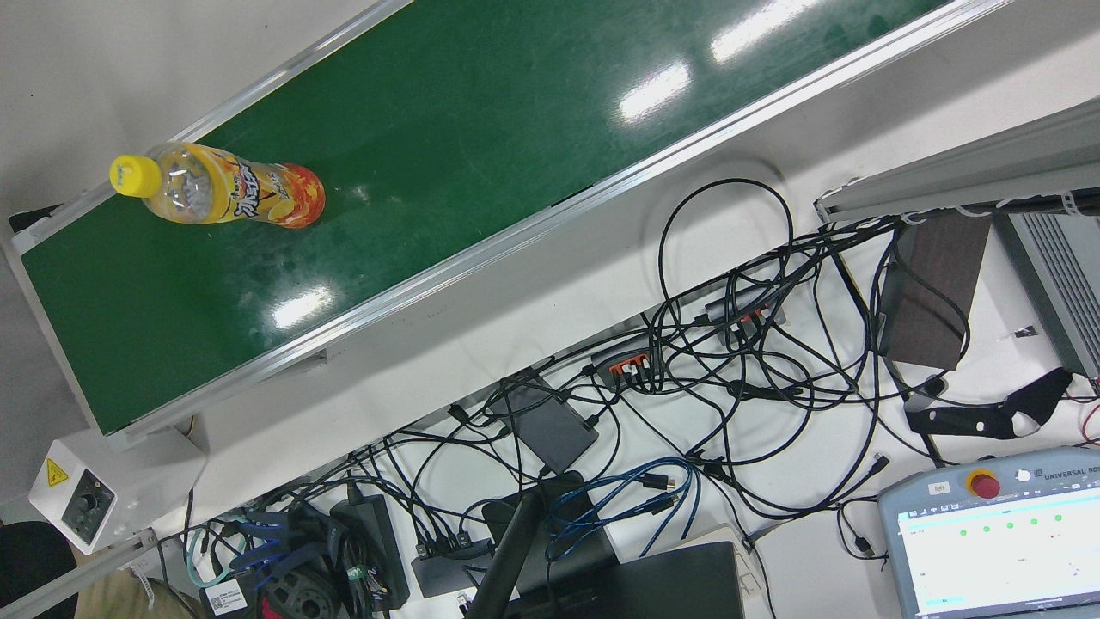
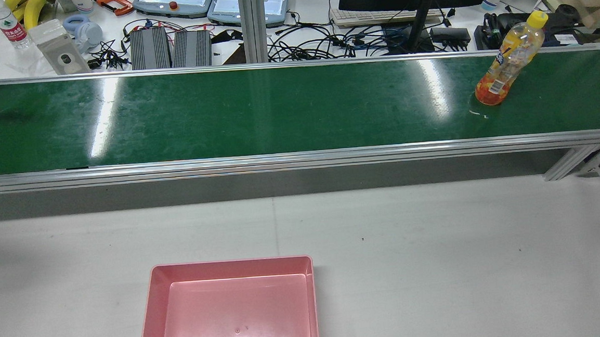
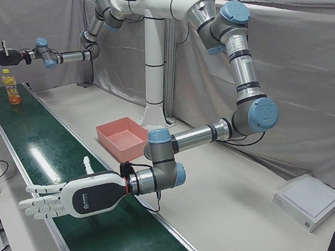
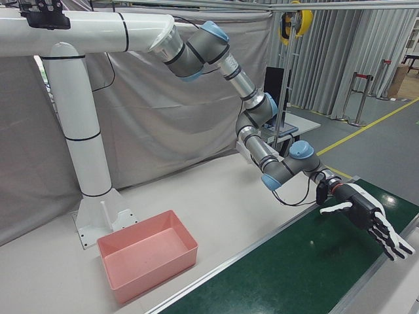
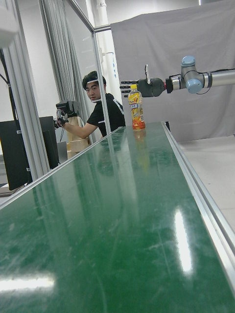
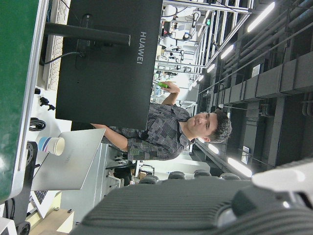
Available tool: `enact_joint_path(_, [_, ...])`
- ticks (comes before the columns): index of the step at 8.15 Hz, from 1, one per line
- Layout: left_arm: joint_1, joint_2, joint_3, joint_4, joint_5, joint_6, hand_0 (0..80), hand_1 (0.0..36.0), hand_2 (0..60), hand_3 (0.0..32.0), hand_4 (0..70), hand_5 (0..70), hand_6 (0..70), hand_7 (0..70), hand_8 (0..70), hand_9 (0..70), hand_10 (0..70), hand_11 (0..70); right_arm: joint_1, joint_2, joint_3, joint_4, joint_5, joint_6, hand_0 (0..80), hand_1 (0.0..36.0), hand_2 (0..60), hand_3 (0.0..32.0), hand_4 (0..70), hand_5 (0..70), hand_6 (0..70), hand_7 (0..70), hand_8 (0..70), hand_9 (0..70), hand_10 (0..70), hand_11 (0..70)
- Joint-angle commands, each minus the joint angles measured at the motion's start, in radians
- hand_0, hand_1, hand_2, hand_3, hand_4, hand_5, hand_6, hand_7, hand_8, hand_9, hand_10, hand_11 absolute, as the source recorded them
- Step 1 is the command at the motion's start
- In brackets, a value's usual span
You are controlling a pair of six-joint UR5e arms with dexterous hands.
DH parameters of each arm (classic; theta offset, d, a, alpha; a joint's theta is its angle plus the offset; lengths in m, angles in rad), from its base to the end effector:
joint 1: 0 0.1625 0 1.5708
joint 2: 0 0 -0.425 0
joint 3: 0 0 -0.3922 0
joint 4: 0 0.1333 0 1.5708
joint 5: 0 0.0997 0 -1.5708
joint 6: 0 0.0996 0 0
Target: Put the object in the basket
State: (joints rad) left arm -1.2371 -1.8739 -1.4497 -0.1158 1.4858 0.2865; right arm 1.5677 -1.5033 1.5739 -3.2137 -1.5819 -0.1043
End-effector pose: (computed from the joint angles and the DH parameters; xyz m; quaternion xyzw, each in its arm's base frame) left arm 0.0746 -0.6480 0.5633 0.0063 0.8038 -0.5759 0.1487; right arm 0.1306 -0.5197 0.6587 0.0318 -0.7059 0.7064 0.0419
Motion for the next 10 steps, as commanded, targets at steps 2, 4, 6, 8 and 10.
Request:
enact_joint_path(2, [-0.001,0.009,-0.024,-0.004,-0.001,-0.013,58.4,13.7,0.0,0.0,11.1,13.3,0.0,4.6,3.8,3.6,5.9,10.4,0.0,0.0,0.0,0.0,0.0,0.0,0.0,0.0,0.0,0.0,0.0,0.0,0.0,0.0,0.0,0.0,0.0,0.0])
enact_joint_path(4, [0.01,-0.002,-0.047,-0.01,0.001,-0.012,58.7,13.2,0.0,0.0,11.2,16.6,0.0,4.2,4.1,3.9,5.6,10.0,0.0,0.0,0.0,0.0,0.0,0.0,0.0,0.0,0.0,0.0,0.0,0.0,0.0,0.0,0.0,0.0,0.0,0.0])
enact_joint_path(6, [0.01,-0.001,-0.046,-0.007,0.004,-0.009,58.3,12.5,0.0,0.0,11.1,18.7,0.0,4.0,3.7,3.6,5.9,10.4,0.0,0.0,0.0,0.0,0.0,0.0,0.0,0.0,0.0,0.0,0.0,0.0,0.0,0.0,0.0,0.0,0.0,0.0])
enact_joint_path(8, [0.011,-0.002,-0.049,0.027,0.005,0.002,58.0,12.8,0.0,0.0,11.0,19.3,0.0,4.4,4.6,5.1,6.3,11.0,0.0,0.0,0.0,0.0,0.0,0.0,0.0,0.0,0.0,0.0,0.0,0.0,0.0,0.0,0.0,0.0,0.0,0.0])
enact_joint_path(10, [0.008,-0.001,-0.047,0.048,0.005,0.005,59.2,13.9,0.0,0.0,11.1,20.7,0.0,4.9,5.1,5.0,6.2,10.9,0.0,0.0,0.0,0.0,0.0,0.0,0.0,0.0,0.0,0.0,0.0,0.0,0.0,0.0,0.0,0.0,0.0,0.0])
